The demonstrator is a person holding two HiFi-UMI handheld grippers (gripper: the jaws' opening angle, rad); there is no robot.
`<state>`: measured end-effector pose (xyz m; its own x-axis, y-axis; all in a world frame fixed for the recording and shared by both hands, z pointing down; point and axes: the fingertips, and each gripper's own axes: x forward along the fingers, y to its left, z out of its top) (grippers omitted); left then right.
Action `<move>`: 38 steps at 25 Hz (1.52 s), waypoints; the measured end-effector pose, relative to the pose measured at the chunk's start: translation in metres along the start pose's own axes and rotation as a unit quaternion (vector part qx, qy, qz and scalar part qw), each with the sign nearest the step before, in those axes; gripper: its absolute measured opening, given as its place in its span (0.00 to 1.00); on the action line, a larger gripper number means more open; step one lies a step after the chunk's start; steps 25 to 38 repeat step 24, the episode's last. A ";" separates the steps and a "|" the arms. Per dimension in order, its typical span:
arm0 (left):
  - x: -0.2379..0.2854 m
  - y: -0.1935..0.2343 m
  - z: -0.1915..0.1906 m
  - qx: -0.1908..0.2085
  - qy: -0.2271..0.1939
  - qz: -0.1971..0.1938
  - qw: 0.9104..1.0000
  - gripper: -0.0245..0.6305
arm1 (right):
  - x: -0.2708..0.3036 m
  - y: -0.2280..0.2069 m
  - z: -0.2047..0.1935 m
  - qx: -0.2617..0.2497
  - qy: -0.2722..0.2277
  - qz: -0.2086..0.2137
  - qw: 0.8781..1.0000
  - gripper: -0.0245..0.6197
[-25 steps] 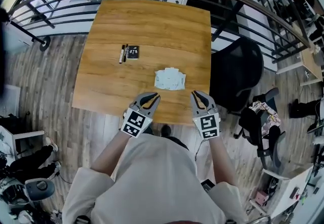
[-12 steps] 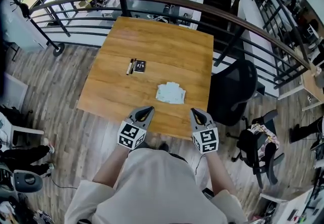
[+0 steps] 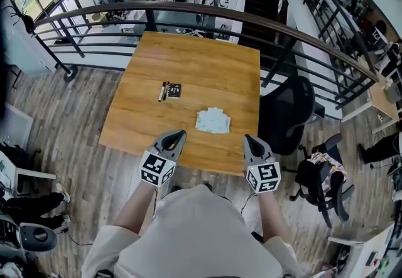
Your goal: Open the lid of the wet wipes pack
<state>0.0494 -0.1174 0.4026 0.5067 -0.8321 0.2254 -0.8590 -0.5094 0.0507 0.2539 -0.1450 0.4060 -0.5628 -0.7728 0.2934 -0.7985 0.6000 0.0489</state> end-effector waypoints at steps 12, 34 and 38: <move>-0.009 0.013 0.011 -0.004 -0.015 -0.014 1.000 0.03 | -0.001 0.013 0.013 -0.008 -0.005 -0.017 1.000 0.04; -0.006 0.016 0.017 -0.002 -0.021 -0.017 1.000 0.03 | 0.000 0.011 0.019 -0.011 -0.011 -0.022 1.000 0.04; -0.006 0.016 0.017 -0.002 -0.021 -0.017 1.000 0.03 | 0.000 0.011 0.019 -0.011 -0.011 -0.022 1.000 0.04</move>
